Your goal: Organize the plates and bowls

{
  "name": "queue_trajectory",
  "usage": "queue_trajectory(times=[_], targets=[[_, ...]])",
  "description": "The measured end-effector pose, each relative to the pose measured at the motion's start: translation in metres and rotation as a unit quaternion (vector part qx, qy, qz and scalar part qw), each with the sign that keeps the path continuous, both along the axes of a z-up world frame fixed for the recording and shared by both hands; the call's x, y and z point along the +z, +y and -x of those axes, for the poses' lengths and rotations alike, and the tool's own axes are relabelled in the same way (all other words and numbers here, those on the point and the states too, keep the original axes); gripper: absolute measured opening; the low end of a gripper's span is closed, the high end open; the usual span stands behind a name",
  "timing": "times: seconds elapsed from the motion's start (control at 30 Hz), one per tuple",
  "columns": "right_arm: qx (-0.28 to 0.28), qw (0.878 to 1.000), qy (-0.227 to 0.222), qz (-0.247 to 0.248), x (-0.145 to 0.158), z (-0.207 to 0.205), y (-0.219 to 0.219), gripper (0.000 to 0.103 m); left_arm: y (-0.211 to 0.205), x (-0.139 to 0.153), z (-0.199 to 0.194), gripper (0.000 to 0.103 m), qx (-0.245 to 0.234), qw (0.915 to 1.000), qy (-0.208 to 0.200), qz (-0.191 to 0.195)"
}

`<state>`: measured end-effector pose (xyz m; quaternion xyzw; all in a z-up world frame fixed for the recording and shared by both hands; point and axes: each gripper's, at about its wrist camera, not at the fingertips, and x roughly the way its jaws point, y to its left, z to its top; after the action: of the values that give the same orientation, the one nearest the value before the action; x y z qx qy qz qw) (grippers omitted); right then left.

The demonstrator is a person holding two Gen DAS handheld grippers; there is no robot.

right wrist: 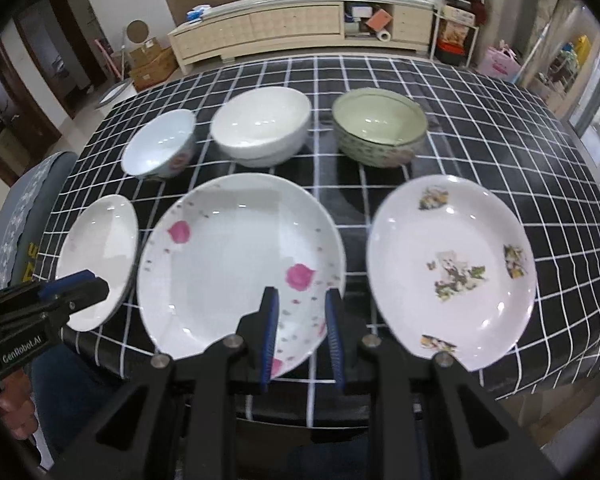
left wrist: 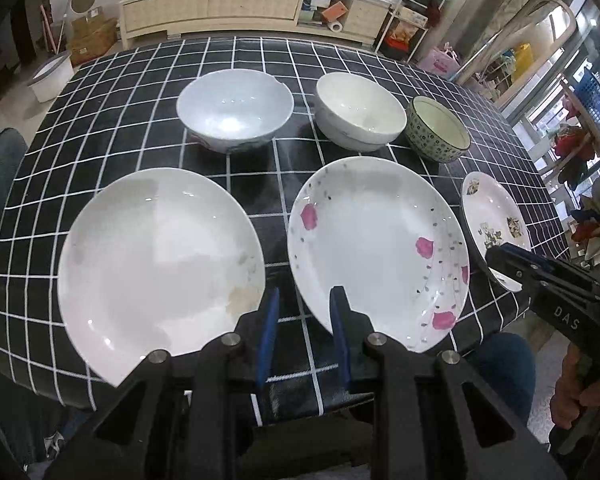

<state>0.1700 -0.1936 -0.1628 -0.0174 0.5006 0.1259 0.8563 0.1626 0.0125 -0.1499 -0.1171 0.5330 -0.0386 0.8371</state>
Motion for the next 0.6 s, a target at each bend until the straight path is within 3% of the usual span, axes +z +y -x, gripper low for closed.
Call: queue_trajectory(times=[0.6], targets=[[-0.006,1.0,0.022,0.017,-0.036,-0.032,-0.01,0.028,-0.005,-0.046,-0.045,0.022,-0.018,0.9992,0.031,-0.017]])
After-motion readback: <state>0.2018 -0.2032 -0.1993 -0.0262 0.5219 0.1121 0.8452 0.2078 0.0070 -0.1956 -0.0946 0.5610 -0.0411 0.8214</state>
